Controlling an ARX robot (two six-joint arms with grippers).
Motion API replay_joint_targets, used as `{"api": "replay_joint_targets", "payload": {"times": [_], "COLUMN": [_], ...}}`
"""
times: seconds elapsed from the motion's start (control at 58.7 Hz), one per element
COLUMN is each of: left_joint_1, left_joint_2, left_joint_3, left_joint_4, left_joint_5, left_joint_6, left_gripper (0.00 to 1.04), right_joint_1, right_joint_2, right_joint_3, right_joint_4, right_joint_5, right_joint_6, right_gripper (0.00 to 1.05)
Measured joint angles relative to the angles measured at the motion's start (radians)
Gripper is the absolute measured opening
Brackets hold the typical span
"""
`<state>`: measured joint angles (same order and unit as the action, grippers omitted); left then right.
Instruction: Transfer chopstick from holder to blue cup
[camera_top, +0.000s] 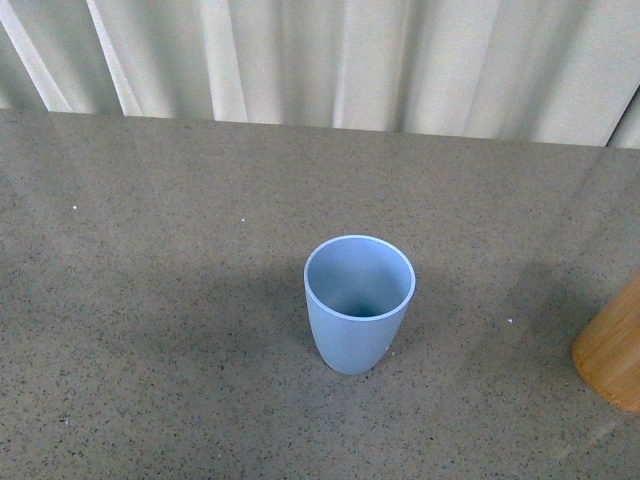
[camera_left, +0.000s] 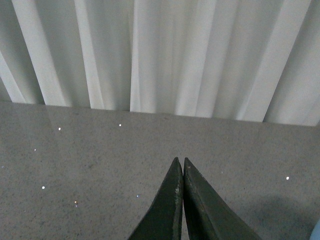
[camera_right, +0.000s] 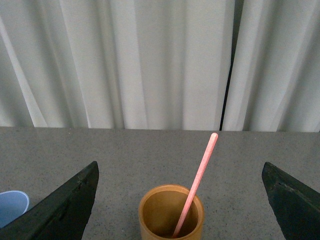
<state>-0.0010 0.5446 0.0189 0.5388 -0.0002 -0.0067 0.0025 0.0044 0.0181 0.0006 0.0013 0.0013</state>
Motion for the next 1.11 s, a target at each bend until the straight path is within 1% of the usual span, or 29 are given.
{"api": "replay_joint_targets", "payload": {"times": [0.63,0.902,0.936,0.953,0.987,1.107], "left_joint_1": [0.0,0.0,0.0,0.0,0.0,0.0], "left_joint_2": [-0.299,-0.37,-0.422,-0.464,-0.514,-0.54], "left_joint_3": [0.0,0.0,0.0,0.0,0.0,0.0], "left_joint_4": [-0.289,-0.36,-0.426,-0.487,-0.531,-0.537], "left_joint_5": [0.0,0.0,0.0,0.001,0.0,0.0], "left_joint_6": [0.001,0.002,0.002,0.002,0.002,0.002], "left_gripper": [0.04,0.04,0.04,0.04,0.04,0.04], "right_joint_1": [0.0,0.0,0.0,0.0,0.0,0.0], "right_joint_2": [0.0,0.0,0.0,0.0,0.0,0.0], "right_joint_3": [0.0,0.0,0.0,0.0,0.0,0.0], "right_joint_4": [0.0,0.0,0.0,0.0,0.0,0.0], "right_joint_5": [0.0,0.0,0.0,0.0,0.0,0.0], "right_joint_6": [0.0,0.0,0.0,0.0,0.0,0.0], "right_gripper": [0.95,0.95,0.95,0.95,0.95,0.95]}}
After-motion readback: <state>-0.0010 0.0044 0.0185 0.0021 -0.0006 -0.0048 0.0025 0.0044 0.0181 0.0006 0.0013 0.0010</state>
